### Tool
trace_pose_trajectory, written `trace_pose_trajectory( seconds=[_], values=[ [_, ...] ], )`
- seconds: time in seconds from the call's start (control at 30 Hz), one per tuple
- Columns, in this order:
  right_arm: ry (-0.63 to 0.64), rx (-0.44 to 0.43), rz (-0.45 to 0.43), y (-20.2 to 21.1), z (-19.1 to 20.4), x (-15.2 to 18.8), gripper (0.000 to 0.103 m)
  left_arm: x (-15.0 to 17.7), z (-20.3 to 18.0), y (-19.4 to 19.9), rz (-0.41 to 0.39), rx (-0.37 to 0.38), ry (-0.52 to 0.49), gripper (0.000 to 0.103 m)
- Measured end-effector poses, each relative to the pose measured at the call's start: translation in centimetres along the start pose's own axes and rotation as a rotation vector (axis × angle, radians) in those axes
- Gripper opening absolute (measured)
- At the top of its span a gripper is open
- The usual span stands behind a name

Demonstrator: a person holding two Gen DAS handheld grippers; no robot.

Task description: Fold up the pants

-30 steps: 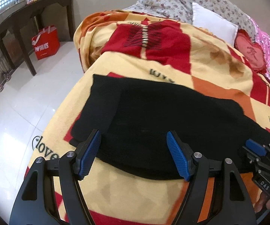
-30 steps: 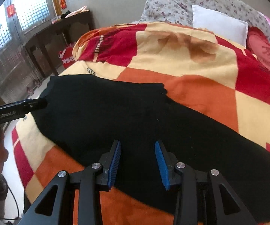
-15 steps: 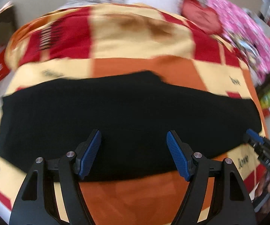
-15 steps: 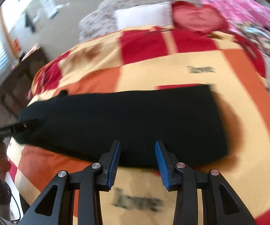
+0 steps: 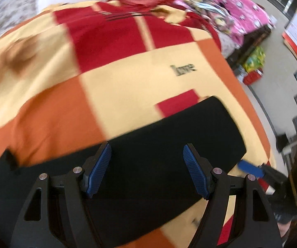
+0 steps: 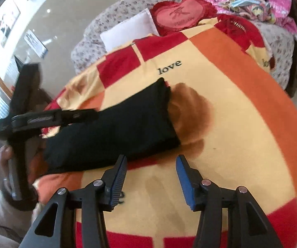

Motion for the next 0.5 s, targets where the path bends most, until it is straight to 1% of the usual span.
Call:
trace_pose_trajectory(
  seconds=[0.2, 0.27, 0.37, 0.4, 0.43, 0.5],
  values=[
    [-0.013, -0.082, -0.05, -1.1, 0.5, -0.4, 0.05, -2.7, -4.0, -2.3, 0.024, 0.019, -0.077, 0.073],
    [-0.011, -0.095, -0.077, -1.4, 0.7, -0.5, 0.051, -3.3, -5.6, -2.9, 0.025, 0.029, -0.116, 0.073],
    [-0.008, -0.105, -0.097, -1.9, 0.9, -0.8, 0.051, -3.8, -7.3, -4.5, 0.052, 0.022, -0.148, 0.073],
    [-0.013, -0.107, -0.096, -2.0, 0.9, -0.9, 0.051, -4.0, -7.7, -5.0, 0.049, 0.016, -0.153, 0.075],
    [-0.023, -0.11, -0.098, -2.1, 0.8, -1.0, 0.051, -4.2, -8.0, -5.0, 0.034, 0.011, -0.162, 0.079],
    [-0.057, -0.116, -0.104, -2.2, 0.7, -1.4, 0.051, -4.1, -8.7, -5.2, 0.032, 0.014, -0.194, 0.081]
  ],
)
Point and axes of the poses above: each gripper's, at about its wrist camera, not at the fingertips, and y roughly against the way its jaws point, z to its left, x to its underside, the point moved 9 cm from there along -y, roughly the way its jaws point, and after that the axes turned 14 degrees about -x, right-handed, at the moved point
